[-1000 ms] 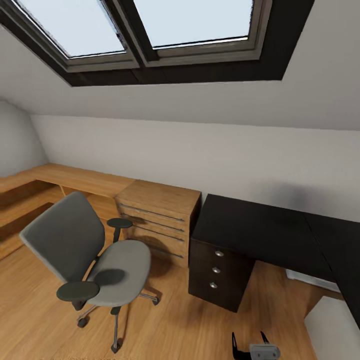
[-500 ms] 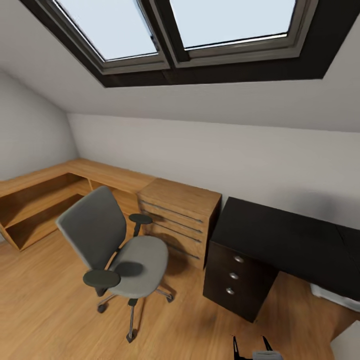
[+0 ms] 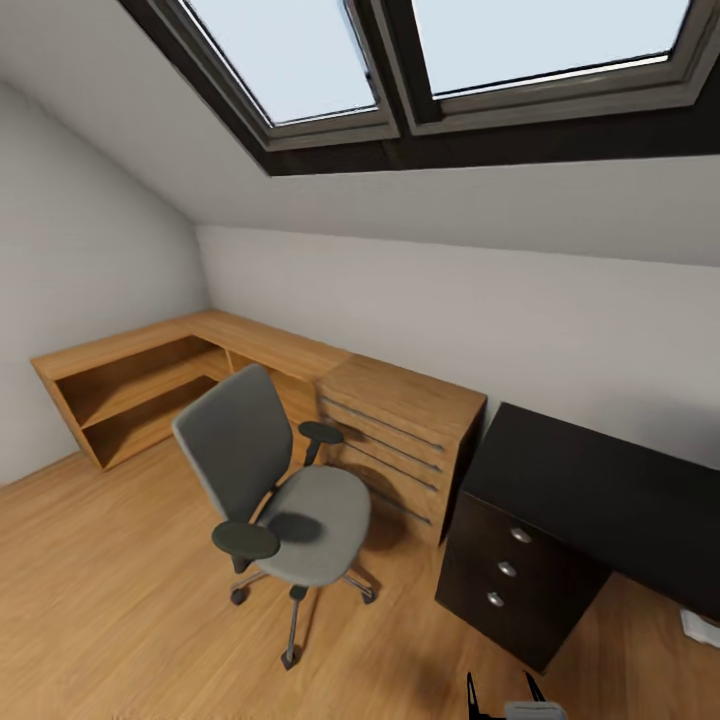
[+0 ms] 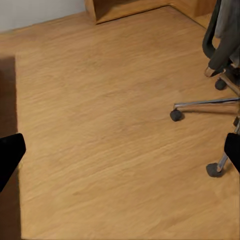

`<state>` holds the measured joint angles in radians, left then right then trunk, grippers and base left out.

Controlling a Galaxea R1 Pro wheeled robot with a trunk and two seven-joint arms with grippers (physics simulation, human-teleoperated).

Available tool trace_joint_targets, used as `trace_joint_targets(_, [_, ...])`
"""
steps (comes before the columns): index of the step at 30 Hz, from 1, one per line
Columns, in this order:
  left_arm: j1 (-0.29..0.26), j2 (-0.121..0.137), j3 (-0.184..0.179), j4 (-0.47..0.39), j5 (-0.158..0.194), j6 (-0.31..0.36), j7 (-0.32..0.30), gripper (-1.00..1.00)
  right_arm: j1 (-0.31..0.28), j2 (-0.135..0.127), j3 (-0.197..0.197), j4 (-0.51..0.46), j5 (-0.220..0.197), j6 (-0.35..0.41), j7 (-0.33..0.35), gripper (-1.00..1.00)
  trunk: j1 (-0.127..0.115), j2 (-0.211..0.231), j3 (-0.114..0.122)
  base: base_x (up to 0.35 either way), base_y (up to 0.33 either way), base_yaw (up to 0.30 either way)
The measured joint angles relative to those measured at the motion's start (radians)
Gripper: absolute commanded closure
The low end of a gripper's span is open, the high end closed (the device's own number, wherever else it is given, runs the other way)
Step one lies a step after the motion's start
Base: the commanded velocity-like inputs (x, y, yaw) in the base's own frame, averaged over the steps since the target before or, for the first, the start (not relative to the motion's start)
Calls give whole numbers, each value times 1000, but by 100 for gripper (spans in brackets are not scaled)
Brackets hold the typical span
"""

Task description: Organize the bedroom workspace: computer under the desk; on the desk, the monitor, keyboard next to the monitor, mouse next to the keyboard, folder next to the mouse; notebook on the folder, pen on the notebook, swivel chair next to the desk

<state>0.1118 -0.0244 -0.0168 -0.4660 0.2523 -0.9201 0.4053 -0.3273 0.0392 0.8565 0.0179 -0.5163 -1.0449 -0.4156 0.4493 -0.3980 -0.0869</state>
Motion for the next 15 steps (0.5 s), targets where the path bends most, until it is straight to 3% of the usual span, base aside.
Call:
trace_joint_targets(4, [0,-2,-1,40,-5,-125,3,-100,0,0,0,0,0,0,0,-100,0,0,0,0,0,284])
trace_joint_targets(15, [0,-16,-1,67,-6,-126,4,-100,0,0,0,0,0,0,0,-100,0,0,0,0,0,284])
